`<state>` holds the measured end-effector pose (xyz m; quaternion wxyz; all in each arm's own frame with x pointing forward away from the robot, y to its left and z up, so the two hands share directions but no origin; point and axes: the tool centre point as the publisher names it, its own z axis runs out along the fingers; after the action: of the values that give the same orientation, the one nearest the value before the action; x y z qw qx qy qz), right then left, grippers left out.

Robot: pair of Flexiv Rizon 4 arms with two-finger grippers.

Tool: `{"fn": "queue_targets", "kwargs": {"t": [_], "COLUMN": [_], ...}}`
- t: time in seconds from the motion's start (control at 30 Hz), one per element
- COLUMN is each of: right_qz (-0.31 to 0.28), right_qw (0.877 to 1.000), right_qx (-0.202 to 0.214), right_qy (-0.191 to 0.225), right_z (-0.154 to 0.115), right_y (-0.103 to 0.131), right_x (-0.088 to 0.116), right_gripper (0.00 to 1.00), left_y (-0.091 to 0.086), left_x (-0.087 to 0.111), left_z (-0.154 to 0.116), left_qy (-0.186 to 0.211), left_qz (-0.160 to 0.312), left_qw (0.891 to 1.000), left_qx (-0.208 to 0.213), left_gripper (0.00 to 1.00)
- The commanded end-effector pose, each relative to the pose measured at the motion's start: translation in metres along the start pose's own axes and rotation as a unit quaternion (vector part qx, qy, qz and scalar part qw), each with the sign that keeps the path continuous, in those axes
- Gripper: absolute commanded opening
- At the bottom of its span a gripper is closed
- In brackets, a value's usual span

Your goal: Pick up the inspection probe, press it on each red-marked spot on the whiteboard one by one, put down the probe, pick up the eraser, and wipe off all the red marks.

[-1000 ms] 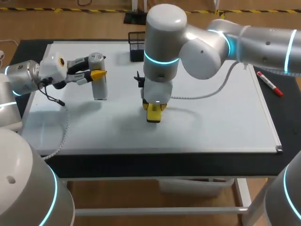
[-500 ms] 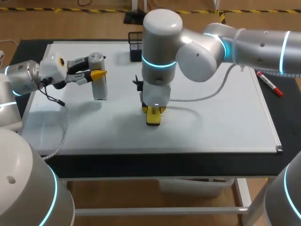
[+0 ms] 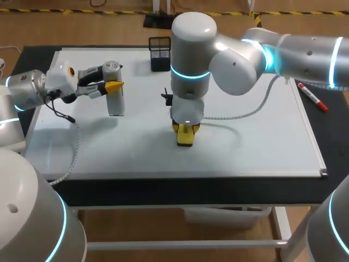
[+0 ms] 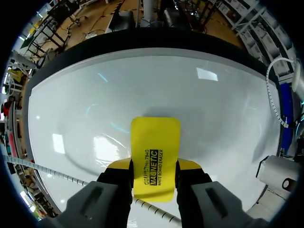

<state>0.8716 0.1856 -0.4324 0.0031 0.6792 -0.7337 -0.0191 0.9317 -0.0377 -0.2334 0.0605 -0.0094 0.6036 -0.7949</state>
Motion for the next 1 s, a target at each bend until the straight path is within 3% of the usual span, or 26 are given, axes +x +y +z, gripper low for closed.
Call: {"fn": "queue_targets", "kwargs": {"t": [0.03, 0.63, 0.83, 1.0], "right_qz": [0.004, 0.037, 0.035, 0.020], "right_qw": [1.000, 0.999, 0.999, 0.999], "right_qx": [0.003, 0.002, 0.012, 0.030], "right_qy": [-0.002, 0.008, 0.011, -0.002], "right_z": [0.002, 0.000, -0.011, -0.027], "right_y": [0.001, -0.005, -0.006, -0.013], "right_x": [0.015, 0.053, 0.048, 0.030], "right_gripper": [0.00, 0.00, 0.00, 0.00], "left_y": [0.000, 0.000, 0.000, 0.000], "left_x": [0.000, 0.000, 0.000, 0.000], "left_z": [0.001, 0.001, 0.001, 0.001], "left_qy": [0.000, 0.000, 0.000, 0.000], "left_qz": [0.001, 0.001, 0.001, 0.001], "left_qw": [1.000, 1.000, 1.000, 1.000], "left_qx": [0.001, 0.001, 0.001, 0.001], "left_gripper": [0.00, 0.00, 0.00, 0.00]}}
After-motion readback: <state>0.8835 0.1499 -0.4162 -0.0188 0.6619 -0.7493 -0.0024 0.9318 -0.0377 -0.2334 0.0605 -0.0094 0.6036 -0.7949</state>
